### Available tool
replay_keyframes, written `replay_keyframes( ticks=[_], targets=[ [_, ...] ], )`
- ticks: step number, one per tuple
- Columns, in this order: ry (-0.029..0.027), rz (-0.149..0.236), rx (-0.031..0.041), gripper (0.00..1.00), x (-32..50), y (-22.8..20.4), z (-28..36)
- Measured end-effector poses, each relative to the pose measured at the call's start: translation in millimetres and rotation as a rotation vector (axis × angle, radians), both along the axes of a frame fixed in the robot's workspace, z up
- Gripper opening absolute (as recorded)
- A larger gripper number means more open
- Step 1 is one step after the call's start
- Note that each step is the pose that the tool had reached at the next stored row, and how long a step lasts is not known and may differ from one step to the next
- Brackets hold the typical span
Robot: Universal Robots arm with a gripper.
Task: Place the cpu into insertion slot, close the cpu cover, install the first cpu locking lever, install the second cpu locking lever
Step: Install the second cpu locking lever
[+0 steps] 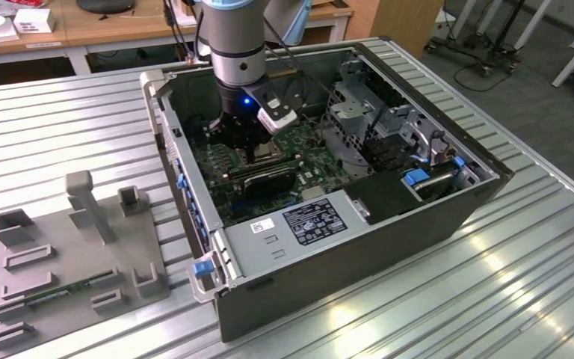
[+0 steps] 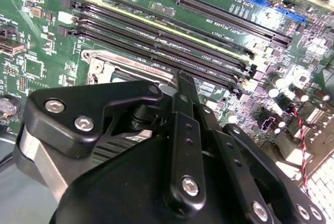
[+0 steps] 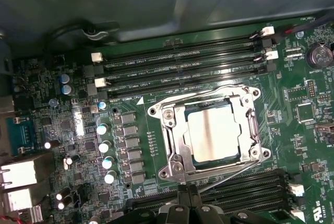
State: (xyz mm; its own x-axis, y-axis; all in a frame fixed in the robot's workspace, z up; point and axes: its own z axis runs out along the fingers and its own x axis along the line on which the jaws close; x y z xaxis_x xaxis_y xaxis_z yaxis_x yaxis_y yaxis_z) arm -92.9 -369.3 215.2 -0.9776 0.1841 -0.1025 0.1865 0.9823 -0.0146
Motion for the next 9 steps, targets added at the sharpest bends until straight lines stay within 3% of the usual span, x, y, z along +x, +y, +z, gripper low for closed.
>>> replay_keyframes(
  ticks=[9],
  targets=[
    [-0.0037,0.0,0.0001,0.11,-0.6,0.0,-4.9]
  ],
)
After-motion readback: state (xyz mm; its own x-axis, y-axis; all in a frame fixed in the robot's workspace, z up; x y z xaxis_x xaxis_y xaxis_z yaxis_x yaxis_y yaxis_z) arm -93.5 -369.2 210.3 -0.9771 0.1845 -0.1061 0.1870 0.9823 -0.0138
